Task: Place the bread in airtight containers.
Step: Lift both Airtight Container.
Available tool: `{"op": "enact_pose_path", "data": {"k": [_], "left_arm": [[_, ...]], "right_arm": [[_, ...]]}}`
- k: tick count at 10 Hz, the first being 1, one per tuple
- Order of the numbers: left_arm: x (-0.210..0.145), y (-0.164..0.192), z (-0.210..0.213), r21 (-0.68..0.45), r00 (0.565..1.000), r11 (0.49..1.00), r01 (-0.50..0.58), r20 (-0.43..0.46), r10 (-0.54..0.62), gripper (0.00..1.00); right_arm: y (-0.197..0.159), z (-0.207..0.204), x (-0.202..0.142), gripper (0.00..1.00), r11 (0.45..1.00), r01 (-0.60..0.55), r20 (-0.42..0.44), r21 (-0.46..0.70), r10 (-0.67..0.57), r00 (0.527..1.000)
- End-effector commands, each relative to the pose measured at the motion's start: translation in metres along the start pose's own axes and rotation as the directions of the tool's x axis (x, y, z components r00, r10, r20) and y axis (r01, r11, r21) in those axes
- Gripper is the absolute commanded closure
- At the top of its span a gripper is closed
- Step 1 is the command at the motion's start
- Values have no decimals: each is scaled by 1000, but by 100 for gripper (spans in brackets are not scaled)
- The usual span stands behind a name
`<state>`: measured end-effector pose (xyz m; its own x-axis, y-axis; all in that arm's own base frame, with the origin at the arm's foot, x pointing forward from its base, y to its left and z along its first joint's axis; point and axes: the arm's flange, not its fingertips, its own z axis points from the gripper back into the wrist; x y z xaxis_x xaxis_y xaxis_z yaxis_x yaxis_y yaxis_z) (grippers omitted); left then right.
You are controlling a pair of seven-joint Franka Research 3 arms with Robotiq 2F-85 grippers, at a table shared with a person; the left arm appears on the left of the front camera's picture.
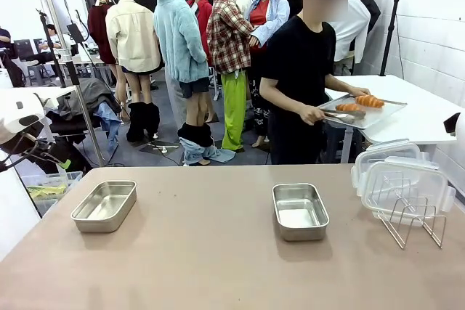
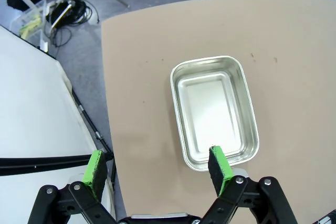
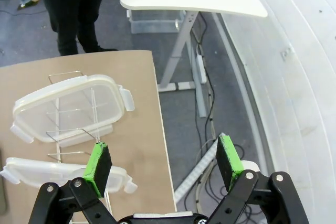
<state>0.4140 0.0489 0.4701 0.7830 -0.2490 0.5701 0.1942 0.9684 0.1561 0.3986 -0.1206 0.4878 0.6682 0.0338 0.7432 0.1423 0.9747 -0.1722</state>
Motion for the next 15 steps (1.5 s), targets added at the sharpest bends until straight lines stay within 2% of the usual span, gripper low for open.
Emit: {"op": "enact_pose_path", "data": {"k": [1, 15], "left_arm": [[-1, 0, 1, 11, 1000, 1000, -1, -4, 1, 0], [-1, 0, 1, 11, 1000, 1000, -1, -4, 1, 0]], "right_arm": [[1, 1, 0, 0, 1000, -19, -7, 1, 19, 1000], [1, 1, 0, 0, 1000, -19, -7, 1, 19, 1000]]}}
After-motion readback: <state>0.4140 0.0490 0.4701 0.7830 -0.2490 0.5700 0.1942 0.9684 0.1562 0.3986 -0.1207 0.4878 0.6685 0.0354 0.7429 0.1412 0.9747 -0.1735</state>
